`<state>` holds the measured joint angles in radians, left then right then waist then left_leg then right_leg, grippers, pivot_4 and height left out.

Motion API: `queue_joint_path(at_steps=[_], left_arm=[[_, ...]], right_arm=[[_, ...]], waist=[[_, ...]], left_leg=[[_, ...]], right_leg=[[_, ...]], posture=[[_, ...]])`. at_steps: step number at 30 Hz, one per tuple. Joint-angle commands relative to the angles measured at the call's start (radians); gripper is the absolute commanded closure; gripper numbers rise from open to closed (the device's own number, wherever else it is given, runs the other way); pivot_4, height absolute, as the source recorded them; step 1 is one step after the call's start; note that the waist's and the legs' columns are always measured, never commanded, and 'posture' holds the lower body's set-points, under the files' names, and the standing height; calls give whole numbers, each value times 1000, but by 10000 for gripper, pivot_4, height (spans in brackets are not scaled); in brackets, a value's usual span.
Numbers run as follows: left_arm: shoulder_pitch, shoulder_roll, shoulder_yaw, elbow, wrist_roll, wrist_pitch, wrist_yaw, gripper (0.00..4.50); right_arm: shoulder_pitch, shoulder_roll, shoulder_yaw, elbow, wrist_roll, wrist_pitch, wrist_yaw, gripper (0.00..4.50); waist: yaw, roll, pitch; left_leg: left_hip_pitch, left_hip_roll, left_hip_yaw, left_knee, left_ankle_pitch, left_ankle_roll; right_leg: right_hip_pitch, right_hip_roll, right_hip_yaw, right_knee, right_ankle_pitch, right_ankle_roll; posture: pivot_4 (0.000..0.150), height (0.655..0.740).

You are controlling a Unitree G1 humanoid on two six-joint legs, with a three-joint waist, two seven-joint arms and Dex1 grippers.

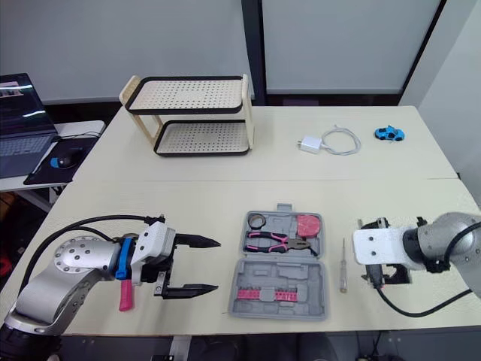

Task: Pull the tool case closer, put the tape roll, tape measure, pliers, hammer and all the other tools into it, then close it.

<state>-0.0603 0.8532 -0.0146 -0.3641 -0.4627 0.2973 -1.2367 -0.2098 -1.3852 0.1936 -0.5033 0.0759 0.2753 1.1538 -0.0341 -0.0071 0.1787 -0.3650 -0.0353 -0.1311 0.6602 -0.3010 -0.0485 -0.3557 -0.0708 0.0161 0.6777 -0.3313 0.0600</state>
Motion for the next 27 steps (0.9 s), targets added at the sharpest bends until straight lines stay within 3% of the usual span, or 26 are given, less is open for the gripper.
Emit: queue_joint_path(at_steps=[1, 11, 27], left_arm=[[17, 14, 25, -34, -2, -15, 4, 0], [49, 11, 30, -90, -10, 16, 45, 0], [78, 2, 21, -143, -16, 56, 96, 0]], right_arm=[[-141, 50, 109, 102, -127, -239, 157, 228], [-431, 274, 354, 391, -418, -725, 342, 228], [-488, 399, 427, 545, -548, -898, 362, 228]], waist=[[-1, -1, 1], [2, -3, 5], [3, -3, 5]], left_leg=[[0, 0, 0, 0, 0, 0], [0, 0, 0, 1, 1, -1], [0, 0, -1, 1, 2, -4]], right_leg=[[0, 0, 0, 0, 0, 0], [-1, 0, 0, 1, 0, 0], [-1, 0, 0, 2, 0, -1]], posture=[[1500, 7400], [1500, 7400], [1500, 7400]])
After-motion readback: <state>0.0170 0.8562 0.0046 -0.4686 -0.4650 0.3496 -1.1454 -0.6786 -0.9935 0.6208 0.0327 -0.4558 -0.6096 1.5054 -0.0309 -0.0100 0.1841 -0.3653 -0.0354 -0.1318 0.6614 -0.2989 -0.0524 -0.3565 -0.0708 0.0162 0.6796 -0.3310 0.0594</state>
